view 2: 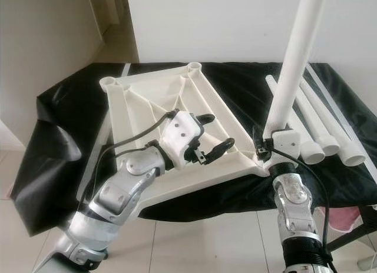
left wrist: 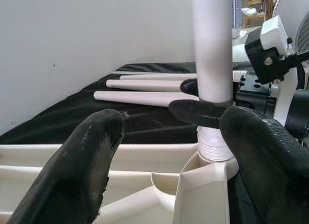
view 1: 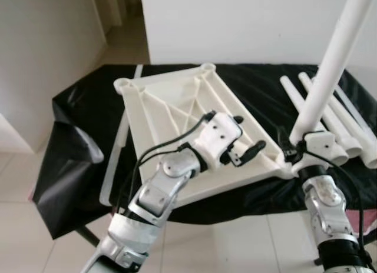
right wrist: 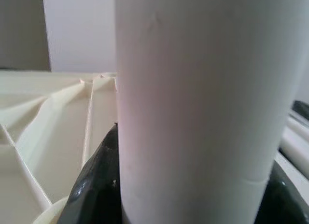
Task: Building children table
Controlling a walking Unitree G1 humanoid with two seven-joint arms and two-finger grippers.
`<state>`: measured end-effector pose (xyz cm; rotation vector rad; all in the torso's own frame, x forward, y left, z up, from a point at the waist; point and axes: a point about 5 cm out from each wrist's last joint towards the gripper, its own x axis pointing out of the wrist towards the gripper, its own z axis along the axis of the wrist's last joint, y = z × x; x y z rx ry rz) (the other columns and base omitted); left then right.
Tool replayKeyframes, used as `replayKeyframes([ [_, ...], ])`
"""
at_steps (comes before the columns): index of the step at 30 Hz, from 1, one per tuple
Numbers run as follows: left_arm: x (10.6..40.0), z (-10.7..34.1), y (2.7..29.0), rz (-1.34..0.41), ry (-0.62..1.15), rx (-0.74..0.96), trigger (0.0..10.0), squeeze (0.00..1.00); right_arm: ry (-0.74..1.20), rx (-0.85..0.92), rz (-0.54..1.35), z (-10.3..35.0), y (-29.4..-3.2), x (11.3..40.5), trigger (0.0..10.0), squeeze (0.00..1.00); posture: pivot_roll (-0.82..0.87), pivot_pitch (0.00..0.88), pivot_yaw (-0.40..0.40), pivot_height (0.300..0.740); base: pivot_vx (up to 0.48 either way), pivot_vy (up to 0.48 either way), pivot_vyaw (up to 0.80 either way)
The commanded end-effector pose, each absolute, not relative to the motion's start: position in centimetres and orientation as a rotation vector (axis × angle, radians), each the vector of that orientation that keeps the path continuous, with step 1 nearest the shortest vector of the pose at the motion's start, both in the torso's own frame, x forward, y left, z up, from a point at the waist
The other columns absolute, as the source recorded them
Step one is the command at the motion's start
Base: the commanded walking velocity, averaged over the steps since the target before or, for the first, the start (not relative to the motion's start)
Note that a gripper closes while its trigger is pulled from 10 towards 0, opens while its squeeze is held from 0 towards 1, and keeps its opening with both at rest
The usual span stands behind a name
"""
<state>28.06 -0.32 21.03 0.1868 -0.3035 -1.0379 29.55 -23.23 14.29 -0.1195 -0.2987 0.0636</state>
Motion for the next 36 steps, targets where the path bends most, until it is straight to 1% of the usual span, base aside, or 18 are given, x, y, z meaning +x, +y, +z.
replayKeyframes([
  [1, 28.0, 21.3, -0.3, -1.071, -0.308, 0.208, 10.0, 0.00, -0.252, -0.096, 0.111, 13.1, -23.0, 29.3, 10.0, 0.00, -0.09, 0.016, 0.029, 0.740, 0.000, 0.000, 0.00],
  [8, 28.0, 21.4, -0.3, -1.074, -0.309, 0.210, 10.0, 0.00, -0.246, -0.123, 0.148, 12.9, -23.0, 29.4, 10.0, 0.00, -0.09, 0.014, 0.031, 0.740, 0.000, 0.000, 0.00],
  [12, 28.0, 21.4, -0.3, -1.074, -0.310, 0.210, 10.0, 0.00, -0.235, -0.097, 0.151, 12.7, -23.3, 29.5, 10.0, 0.00, -0.09, 0.015, 0.031, 0.740, 0.000, 0.000, 0.00],
  [16, 28.0, 21.5, -0.3, -1.071, -0.312, 0.211, 10.0, 0.00, -0.214, -0.022, 0.148, 12.1, -23.4, 29.6, 10.0, 0.00, -0.08, 0.018, 0.030, 0.740, 0.000, 0.000, 0.00],
  [21, 27.9, 21.5, -0.3, -1.072, -0.310, 0.209, 10.0, 0.00, -0.175, 0.026, 0.125, 11.2, -23.6, 29.5, 10.0, 0.00, -0.09, 0.020, 0.031, 0.740, 0.000, 0.000, 0.00],
  [31, 27.9, 21.6, -0.3, -1.072, -0.312, 0.209, 10.0, 0.00, -0.163, 0.035, 0.144, 10.9, -23.2, 29.5, 10.0, 0.00, -0.09, 0.020, 0.029, 0.740, 0.000, 0.000, 0.00],
  [36, 27.9, 21.6, -0.3, -1.073, -0.312, 0.208, 10.0, 0.00, -0.145, 0.016, 0.123, 10.9, -22.8, 29.6, 10.0, 0.00, -0.09, 0.020, 0.025, 0.740, 0.000, 0.000, 0.00],
])
